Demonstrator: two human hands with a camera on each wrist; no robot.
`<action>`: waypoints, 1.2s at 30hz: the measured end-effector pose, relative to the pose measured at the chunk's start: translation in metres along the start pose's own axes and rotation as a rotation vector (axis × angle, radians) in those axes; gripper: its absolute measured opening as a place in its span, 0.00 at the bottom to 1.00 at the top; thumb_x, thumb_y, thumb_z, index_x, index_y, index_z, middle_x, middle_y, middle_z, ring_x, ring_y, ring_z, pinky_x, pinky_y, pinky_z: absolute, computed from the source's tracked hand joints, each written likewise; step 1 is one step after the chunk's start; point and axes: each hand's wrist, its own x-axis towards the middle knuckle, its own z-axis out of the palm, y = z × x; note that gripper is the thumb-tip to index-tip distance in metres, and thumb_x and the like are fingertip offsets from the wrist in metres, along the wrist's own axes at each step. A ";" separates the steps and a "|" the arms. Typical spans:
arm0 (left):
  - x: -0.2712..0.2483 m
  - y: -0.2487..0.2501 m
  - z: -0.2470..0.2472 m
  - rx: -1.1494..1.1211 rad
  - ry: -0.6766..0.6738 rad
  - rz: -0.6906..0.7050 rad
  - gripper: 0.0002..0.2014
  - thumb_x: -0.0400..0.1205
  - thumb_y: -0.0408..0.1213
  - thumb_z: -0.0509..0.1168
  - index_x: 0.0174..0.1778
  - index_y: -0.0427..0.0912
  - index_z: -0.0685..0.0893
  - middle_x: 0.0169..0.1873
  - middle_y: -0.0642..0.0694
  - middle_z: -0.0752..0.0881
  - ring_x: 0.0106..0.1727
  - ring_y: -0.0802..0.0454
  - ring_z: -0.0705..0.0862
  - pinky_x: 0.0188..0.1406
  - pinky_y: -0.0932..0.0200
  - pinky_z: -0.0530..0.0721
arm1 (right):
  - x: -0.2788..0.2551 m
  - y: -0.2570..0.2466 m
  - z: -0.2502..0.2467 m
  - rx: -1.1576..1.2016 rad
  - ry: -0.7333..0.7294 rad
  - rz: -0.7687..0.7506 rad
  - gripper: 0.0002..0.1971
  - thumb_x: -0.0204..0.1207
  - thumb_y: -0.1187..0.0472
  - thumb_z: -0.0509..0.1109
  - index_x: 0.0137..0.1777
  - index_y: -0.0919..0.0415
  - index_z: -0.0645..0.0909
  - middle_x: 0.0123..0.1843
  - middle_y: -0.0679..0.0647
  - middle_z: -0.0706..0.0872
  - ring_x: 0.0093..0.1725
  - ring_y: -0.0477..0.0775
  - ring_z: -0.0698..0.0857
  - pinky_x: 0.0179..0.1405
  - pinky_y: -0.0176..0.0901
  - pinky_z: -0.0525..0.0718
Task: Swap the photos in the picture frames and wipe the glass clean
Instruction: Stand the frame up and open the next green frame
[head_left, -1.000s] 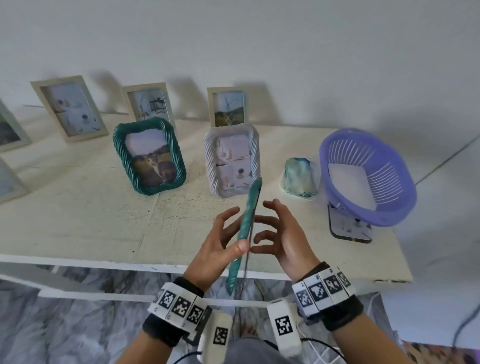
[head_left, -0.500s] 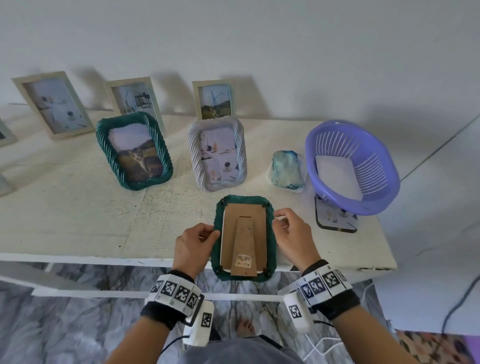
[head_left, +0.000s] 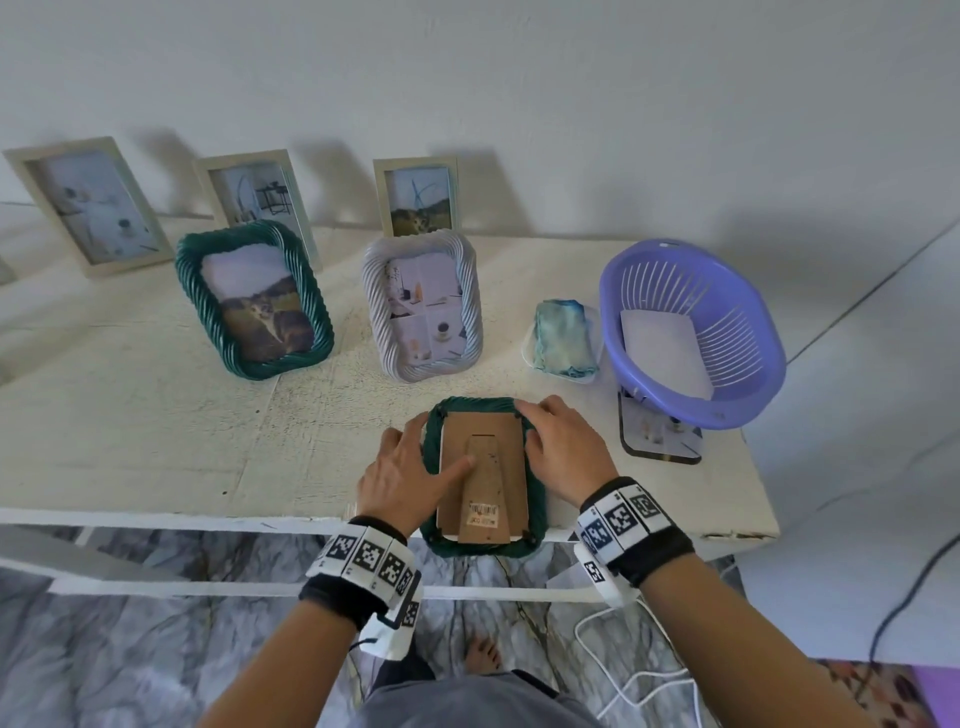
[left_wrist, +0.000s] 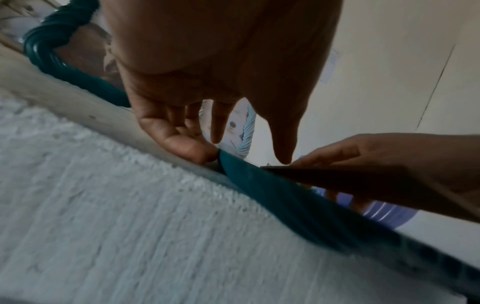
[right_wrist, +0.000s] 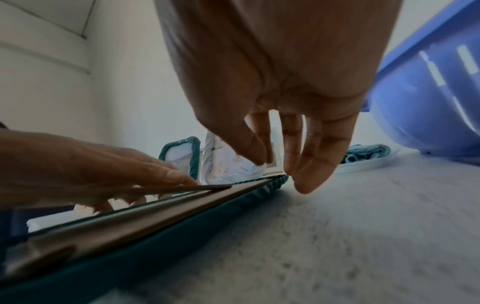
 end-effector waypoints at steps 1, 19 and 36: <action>0.001 0.001 0.001 0.021 -0.009 0.000 0.43 0.73 0.72 0.65 0.81 0.56 0.63 0.64 0.45 0.76 0.62 0.40 0.83 0.57 0.45 0.82 | 0.001 -0.001 -0.001 -0.050 -0.039 -0.007 0.24 0.83 0.62 0.59 0.79 0.52 0.70 0.63 0.56 0.75 0.57 0.60 0.78 0.49 0.54 0.84; 0.004 -0.001 0.006 0.080 -0.002 0.016 0.43 0.74 0.70 0.65 0.81 0.52 0.63 0.67 0.45 0.74 0.62 0.39 0.83 0.57 0.46 0.81 | -0.012 0.004 0.001 -0.215 -0.135 -0.104 0.26 0.81 0.40 0.58 0.78 0.45 0.66 0.69 0.58 0.74 0.60 0.63 0.75 0.54 0.55 0.81; 0.011 0.007 0.001 0.322 -0.065 0.142 0.38 0.80 0.69 0.55 0.84 0.57 0.59 0.65 0.45 0.73 0.62 0.43 0.80 0.56 0.47 0.81 | -0.017 -0.002 0.005 -0.356 -0.141 -0.054 0.37 0.69 0.27 0.45 0.76 0.40 0.70 0.70 0.59 0.72 0.60 0.64 0.75 0.57 0.57 0.75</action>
